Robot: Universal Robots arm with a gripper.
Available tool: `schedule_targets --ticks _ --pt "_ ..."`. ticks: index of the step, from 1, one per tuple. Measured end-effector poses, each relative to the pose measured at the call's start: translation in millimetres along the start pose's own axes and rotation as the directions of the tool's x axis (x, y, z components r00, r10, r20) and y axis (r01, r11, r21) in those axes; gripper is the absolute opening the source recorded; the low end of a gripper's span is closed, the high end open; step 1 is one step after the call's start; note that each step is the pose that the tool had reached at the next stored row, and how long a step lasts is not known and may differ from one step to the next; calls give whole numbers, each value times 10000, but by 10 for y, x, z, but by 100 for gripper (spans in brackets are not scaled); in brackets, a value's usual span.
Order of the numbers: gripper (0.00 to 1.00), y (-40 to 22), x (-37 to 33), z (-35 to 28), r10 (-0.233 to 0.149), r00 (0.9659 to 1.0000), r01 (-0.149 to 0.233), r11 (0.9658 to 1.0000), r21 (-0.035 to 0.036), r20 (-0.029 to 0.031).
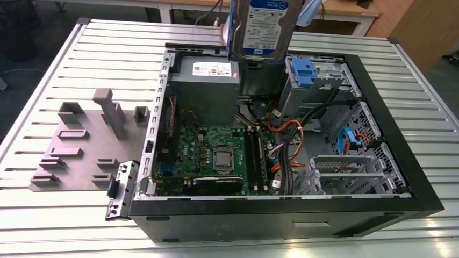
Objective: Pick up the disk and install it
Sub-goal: 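Pick up the disk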
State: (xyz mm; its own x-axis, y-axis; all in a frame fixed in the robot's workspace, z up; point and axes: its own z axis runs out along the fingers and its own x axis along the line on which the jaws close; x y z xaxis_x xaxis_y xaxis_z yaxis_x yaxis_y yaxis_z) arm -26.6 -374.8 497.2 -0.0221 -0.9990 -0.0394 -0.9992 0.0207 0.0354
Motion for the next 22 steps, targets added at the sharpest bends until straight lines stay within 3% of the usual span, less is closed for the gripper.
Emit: schedule_targets --ticks 2,12,17,22 --pt "35 -28 0 1 0 10000 0 10000 -1 -1" --pt "35 -36 7 1 -1 10000 1 10000 -1 -3" --pt "35 -37 59 -1 0 10000 0 10000 0 -24" --pt "35 -39 160 -5 2 10000 -2 10000 1 -84"
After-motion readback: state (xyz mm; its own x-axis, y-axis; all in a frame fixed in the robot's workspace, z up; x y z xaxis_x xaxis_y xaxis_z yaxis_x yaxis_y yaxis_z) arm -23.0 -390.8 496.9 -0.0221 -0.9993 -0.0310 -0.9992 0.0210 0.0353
